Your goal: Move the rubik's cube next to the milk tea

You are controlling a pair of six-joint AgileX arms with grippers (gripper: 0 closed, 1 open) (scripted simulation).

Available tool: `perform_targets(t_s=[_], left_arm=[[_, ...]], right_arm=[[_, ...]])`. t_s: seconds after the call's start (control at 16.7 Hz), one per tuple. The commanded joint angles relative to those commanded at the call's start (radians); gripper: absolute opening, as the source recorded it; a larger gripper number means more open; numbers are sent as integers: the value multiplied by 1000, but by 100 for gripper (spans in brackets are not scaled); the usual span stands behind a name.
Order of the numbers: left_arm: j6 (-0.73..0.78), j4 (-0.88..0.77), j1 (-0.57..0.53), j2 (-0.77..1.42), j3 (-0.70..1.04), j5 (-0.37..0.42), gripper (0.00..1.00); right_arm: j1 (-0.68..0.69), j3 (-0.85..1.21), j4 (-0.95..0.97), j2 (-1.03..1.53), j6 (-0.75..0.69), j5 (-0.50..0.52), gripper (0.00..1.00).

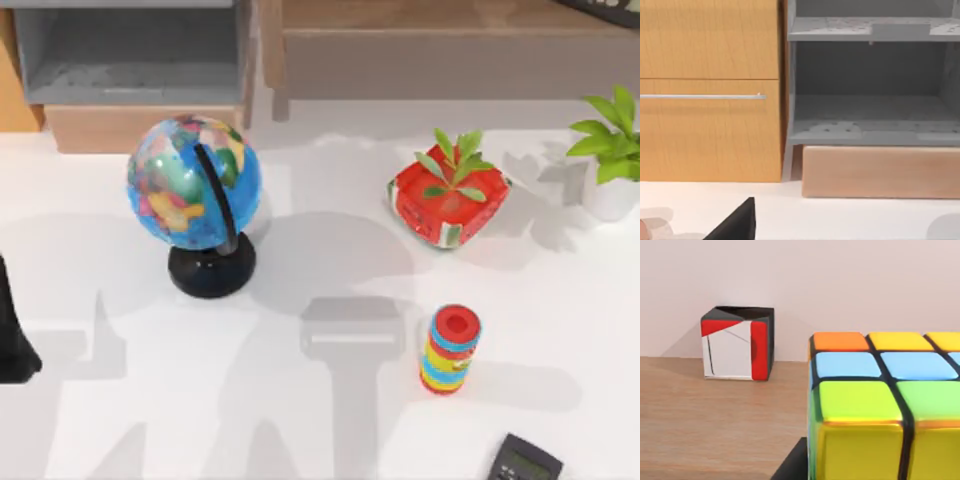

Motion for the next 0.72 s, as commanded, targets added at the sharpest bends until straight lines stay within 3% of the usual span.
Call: perform_targets(t_s=[0.72], left_arm=[[0,0,0,0,0,0,100]], right_arm=[[-27,26,-82,-3,5,10,0]])
